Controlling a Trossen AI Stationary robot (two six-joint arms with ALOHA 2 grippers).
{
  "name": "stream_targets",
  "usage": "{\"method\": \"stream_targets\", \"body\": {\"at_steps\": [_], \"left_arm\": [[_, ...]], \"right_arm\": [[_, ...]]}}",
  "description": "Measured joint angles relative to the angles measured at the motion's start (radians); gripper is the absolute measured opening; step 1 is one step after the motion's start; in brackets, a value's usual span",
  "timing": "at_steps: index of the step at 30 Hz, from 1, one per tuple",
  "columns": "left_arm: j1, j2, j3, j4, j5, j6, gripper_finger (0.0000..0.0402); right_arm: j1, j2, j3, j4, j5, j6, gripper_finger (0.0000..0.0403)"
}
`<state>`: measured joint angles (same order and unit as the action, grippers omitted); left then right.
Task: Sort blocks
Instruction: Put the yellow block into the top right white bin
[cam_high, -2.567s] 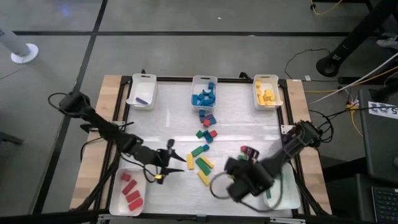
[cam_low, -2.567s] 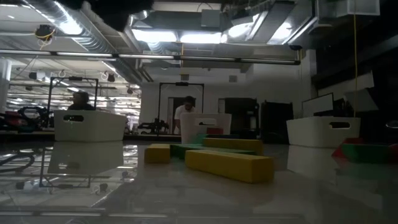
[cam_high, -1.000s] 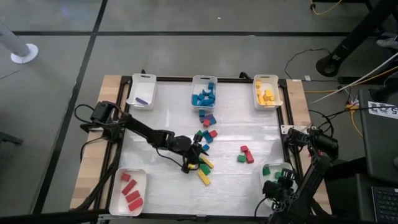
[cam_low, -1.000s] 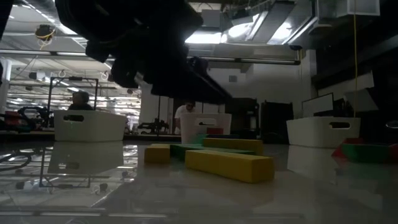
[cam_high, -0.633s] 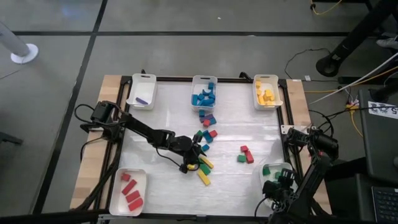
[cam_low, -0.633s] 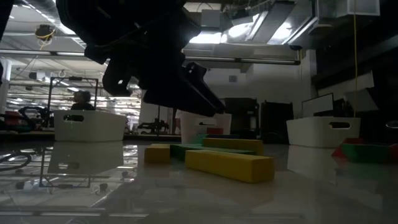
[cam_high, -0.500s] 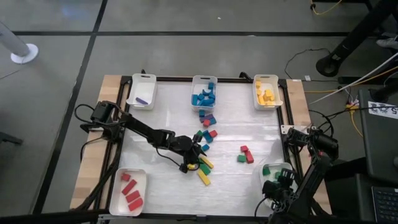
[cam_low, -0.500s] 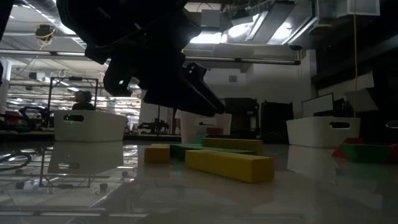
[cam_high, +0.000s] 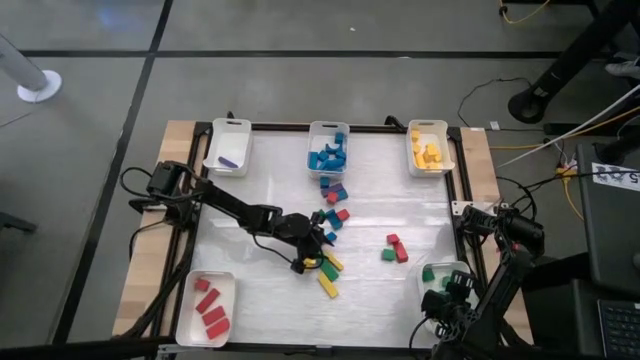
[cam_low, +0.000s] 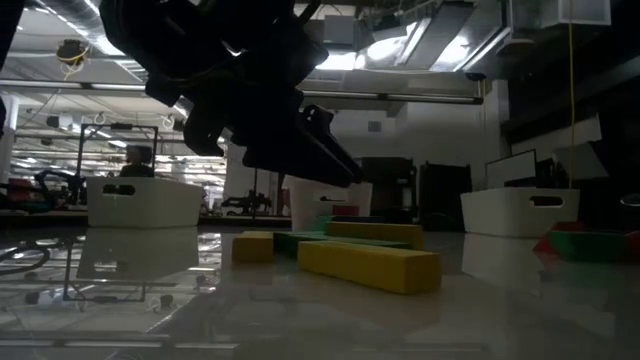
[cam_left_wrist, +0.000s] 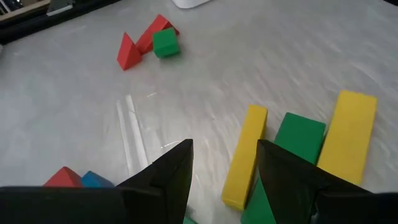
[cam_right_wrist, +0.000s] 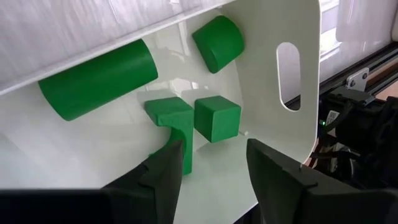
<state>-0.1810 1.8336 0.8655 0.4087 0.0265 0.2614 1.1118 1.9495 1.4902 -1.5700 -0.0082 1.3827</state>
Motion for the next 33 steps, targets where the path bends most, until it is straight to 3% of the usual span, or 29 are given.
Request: {"method": "stream_targets", "body": {"at_steps": [9,14,33], "left_arm": [[0.002,0.001,0.084,-0.015,0.019,0.009,0.0166],[0.005,0.001,0.142,-0.144,0.03,0.029,0.0166],[0.006,0.144,0.152,-0.162,0.042,0.026,0.0165]], "right_arm": [[0.0,0.0,0.0,0.0,0.0,0.0,0.0179],[0.0,0.0,0.0,0.0,0.0,0.0,0.0179],[-0.001,0.0,0.001,0.001,0.004,0.0,0.0179]]}}
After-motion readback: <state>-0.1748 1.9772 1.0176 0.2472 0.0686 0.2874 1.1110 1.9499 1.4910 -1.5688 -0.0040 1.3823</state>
